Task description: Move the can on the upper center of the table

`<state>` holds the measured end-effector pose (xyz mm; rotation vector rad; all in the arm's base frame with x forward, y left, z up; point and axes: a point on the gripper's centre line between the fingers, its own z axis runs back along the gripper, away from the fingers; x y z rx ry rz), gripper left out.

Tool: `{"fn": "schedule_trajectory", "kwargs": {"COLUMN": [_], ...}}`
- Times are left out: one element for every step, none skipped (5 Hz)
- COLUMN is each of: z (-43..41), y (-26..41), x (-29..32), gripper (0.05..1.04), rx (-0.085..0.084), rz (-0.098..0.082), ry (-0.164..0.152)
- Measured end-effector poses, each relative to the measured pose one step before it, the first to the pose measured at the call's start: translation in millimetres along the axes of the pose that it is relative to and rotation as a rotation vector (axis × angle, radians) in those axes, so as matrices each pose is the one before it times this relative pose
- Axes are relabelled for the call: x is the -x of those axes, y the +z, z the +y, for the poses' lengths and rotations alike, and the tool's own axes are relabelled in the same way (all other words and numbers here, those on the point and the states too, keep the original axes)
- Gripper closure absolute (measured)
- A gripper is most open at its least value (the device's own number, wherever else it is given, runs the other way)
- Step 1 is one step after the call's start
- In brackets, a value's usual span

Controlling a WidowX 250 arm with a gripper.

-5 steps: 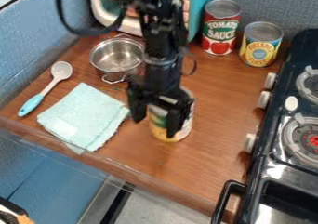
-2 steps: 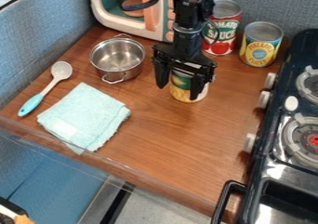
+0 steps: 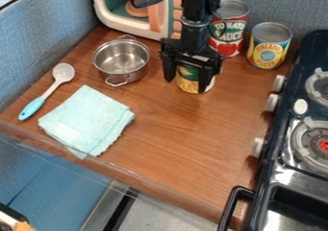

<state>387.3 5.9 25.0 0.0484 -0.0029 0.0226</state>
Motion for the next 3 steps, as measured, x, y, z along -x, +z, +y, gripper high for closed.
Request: {"fn": "schedule_trajectory", "kwargs": {"z": [1.41, 0.54, 3.01], "y": [3.54, 23.85, 11.6], "x": [12.83, 13.85, 10.2], "gripper": [0.083, 0.083, 0.083], "rx": [-0.0054, 0.0064, 0.0271], "rz": [-0.0095, -0.0504, -0.0174], "ry": [-0.0128, -0.0092, -0.0032]}}
